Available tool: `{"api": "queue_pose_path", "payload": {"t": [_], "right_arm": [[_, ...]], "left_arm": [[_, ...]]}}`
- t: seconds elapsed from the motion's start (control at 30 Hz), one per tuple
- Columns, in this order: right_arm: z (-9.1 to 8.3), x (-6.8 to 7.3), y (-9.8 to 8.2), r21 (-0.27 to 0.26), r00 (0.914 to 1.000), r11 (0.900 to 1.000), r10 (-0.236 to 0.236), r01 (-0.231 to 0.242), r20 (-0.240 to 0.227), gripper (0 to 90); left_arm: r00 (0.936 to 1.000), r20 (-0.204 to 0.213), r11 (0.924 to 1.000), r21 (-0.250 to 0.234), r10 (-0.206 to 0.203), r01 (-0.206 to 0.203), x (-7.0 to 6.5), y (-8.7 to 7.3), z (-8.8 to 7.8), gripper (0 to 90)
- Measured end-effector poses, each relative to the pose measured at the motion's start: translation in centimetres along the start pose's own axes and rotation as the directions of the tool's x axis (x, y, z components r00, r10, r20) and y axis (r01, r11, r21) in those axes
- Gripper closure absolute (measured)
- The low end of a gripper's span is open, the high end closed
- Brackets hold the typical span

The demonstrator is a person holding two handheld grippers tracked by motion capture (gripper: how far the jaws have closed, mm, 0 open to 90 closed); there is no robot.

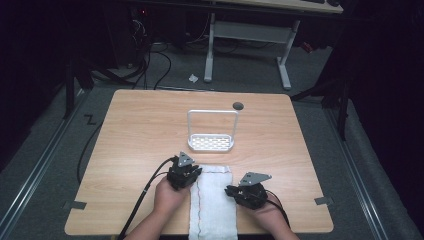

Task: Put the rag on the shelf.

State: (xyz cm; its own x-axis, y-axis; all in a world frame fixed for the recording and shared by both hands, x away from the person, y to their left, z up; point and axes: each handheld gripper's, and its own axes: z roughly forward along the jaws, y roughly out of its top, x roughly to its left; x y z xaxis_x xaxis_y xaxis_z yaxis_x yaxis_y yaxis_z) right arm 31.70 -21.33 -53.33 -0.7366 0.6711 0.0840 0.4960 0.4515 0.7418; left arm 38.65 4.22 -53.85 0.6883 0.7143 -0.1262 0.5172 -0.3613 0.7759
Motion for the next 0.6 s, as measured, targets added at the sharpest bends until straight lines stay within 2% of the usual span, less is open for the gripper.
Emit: {"api": "queue_pose_path", "payload": {"t": [0.1, 0.27, 0.33, 0.47, 0.6], "right_arm": [[0.0, 0.0, 0.1, -0.019, 0.9989, 1.0, -0.009, 0.01, 0.047, 74.6], [0.3, -0.8, 0.8, -0.043, 0.9919, 0.999, 0.03, -0.024, 0.123, 65.9], [0.6, -1.2, 1.5, -0.037, 0.9886, 0.999, 0.04, -0.035, 0.145, 64.3], [1.3, -2.1, 3.1, -0.052, 0.9832, 0.997, 0.066, -0.058, 0.17, 63.1], [2.6, -3.3, 3.6, -0.025, 0.9755, 0.993, 0.115, -0.112, 0.188, 63.0]], "left_arm": [[0.9999, 0.009, 0.9999, 0.0, -0.012, 0.012, 0.1, 0.0, 0.0, 80.9], [0.9997, -0.014, 0.9998, -0.002, 0.018, -0.018, -0.3, -0.1, -0.1, 81.0], [0.9999, -0.007, 1.0, -0.002, 0.007, -0.007, -0.1, 0.0, -0.1, 80.9], [1.0, 0.004, 1.0, -0.001, -0.006, 0.006, 0.0, 0.0, -0.1, 80.9], [0.9996, 0.015, 0.9997, 0.001, -0.022, 0.022, 0.2, 0.0, -0.1, 80.7]]}}
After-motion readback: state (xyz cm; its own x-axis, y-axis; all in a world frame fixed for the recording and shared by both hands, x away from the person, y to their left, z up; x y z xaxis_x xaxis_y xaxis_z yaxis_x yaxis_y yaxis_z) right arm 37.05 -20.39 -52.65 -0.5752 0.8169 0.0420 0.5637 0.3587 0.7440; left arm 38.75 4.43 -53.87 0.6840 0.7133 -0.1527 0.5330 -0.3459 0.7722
